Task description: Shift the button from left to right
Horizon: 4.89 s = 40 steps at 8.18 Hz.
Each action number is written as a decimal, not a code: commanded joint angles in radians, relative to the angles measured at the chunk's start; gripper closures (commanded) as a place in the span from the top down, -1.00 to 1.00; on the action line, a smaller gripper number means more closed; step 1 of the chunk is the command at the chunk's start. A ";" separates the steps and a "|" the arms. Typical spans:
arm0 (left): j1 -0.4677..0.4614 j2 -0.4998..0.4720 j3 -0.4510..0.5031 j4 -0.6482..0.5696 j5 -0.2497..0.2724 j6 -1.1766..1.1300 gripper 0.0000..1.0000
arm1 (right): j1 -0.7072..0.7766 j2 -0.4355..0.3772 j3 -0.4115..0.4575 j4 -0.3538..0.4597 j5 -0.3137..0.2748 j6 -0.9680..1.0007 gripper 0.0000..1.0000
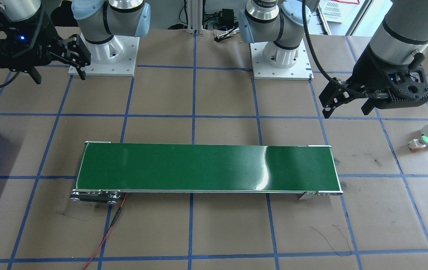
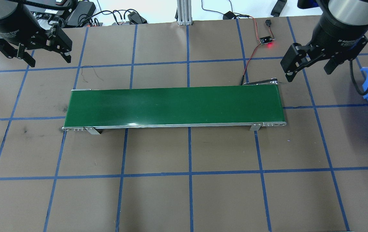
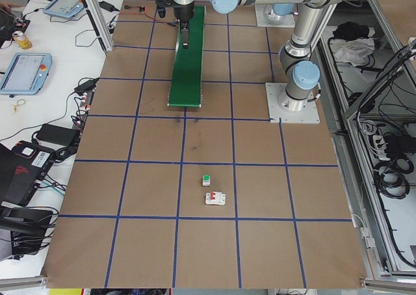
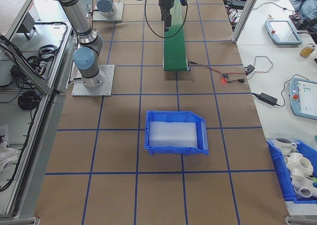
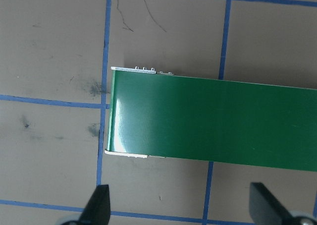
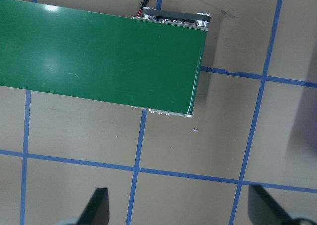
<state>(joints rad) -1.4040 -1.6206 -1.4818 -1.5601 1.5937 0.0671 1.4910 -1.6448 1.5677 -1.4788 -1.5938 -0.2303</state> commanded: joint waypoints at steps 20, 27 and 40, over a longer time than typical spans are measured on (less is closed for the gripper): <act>0.738 -0.475 -0.049 0.288 0.135 0.658 1.00 | 0.000 -0.001 0.000 0.000 -0.002 -0.001 1.00; 0.738 -0.539 -0.048 0.344 0.150 0.727 1.00 | 0.000 0.000 0.000 0.000 -0.002 0.000 1.00; 0.729 -0.494 -0.034 0.341 0.138 0.753 -1.00 | 0.000 0.000 0.000 0.000 -0.002 -0.001 1.00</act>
<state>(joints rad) -0.6662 -2.1610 -1.5230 -1.2104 1.7313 0.7917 1.4911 -1.6447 1.5677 -1.4787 -1.5953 -0.2313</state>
